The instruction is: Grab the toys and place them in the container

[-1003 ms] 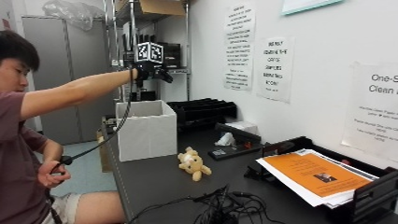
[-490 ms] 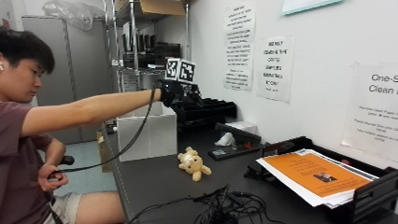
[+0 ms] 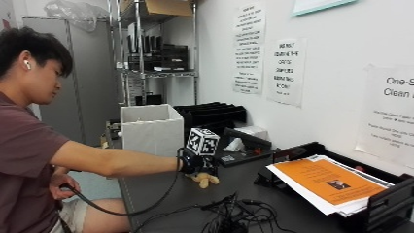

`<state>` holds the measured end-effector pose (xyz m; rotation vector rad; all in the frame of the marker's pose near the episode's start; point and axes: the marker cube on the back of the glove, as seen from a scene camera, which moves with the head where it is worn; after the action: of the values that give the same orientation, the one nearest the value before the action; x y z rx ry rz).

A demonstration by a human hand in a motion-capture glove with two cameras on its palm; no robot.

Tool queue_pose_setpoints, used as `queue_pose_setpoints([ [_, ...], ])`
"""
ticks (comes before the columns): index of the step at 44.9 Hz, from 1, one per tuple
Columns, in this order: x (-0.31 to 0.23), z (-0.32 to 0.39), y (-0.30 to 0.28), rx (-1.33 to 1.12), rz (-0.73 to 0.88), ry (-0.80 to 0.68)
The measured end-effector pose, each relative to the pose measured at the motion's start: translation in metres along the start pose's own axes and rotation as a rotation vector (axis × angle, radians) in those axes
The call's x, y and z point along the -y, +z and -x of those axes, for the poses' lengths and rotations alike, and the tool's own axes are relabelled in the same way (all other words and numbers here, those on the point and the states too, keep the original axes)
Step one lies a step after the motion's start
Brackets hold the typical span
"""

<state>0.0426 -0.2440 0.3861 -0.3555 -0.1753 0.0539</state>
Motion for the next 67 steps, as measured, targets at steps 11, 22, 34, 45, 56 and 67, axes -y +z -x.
queue_pose_setpoints([
  [11, -0.014, 0.009, 0.012, -0.087, -0.332, -0.044],
  [22, -0.034, 0.019, 0.013, 0.038, -0.244, 0.005],
  [34, -0.066, 0.028, -0.047, 0.092, -0.183, 0.006],
  [45, -0.098, 0.049, -0.142, 0.018, -0.299, 0.013],
  [56, -0.127, 0.096, -0.224, -0.022, -0.409, -0.029],
  [67, -0.136, 0.19, -0.275, -0.088, -0.457, -0.126],
])
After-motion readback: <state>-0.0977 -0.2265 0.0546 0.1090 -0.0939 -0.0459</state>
